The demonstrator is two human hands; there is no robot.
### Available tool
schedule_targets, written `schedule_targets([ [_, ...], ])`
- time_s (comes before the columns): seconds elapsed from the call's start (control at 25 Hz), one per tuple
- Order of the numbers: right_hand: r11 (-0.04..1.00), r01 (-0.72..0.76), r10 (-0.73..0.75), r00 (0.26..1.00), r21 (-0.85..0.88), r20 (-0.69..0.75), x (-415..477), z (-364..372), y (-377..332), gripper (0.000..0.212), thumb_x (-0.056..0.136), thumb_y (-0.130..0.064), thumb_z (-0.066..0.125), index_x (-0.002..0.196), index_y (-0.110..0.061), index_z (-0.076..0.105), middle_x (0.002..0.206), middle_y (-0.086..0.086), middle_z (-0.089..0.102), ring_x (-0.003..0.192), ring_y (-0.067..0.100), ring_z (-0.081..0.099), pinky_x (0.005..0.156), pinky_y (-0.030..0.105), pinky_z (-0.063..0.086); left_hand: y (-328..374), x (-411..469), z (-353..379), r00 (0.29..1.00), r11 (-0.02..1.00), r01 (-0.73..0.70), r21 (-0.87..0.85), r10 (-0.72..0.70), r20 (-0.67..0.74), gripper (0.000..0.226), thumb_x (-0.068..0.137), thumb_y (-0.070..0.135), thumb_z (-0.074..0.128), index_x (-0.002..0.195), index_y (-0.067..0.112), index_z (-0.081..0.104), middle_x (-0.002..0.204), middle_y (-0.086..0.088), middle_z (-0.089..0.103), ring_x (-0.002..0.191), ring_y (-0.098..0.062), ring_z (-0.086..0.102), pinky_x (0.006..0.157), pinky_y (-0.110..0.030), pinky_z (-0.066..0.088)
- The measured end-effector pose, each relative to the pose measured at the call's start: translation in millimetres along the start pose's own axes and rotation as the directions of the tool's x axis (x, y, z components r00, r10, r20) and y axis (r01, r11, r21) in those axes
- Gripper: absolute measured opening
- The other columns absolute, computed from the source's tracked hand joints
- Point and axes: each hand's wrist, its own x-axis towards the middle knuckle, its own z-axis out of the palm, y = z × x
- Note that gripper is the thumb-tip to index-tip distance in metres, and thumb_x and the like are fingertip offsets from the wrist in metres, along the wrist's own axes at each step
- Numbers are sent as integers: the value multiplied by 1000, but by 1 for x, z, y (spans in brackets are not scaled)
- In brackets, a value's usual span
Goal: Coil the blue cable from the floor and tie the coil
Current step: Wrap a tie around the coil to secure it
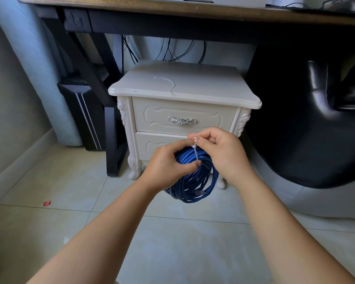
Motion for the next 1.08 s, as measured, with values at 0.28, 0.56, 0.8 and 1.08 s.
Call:
schedule_targets([
  [0.28, 994, -72, 91, 968, 86, -236, 9, -10, 5, 46, 97, -32, 58, 140, -25, 46, 126, -11, 56, 117, 1, 53, 95, 15, 37, 5, 3, -9, 965, 904, 134, -407, -213, -155, 31, 80, 13, 78, 108, 23, 68, 96, 5, 71, 77, -11, 69, 73, -22, 54],
  [0.56, 679, -629, 583, 775, 378, 243, 3, 0, 36, 88, 49, -69, 80, 120, -23, 54, 124, 6, 66, 112, 33, 61, 96, 56, 38, 8, 13, -18, 867, 626, 113, -772, -442, -231, 25, 89, 16, 68, 112, 23, 66, 84, 0, 71, 69, -14, 65, 69, -26, 53],
  [0.8, 470, -515, 488, 828, 717, 275, 1, 12, 40, 33, 81, -21, 75, 112, -17, 67, 117, 14, 70, 115, 34, 63, 104, 58, 43, 8, 12, -15, 907, 530, 116, -840, -401, -128, 36, 92, 17, 63, 127, 20, 58, 86, 0, 67, 80, -17, 64, 73, -30, 50],
  [1.08, 610, -402, 524, 851, 682, 33, 13, 1, 44, 25, 75, 6, 60, 93, -12, 61, 79, 9, 60, 75, 24, 61, 78, 38, 52, 6, 10, -42, 928, 737, 356, -575, -348, 129, 75, 80, 30, 74, 144, 38, 36, 122, -2, 69, 110, -20, 67, 100, -47, 47],
])
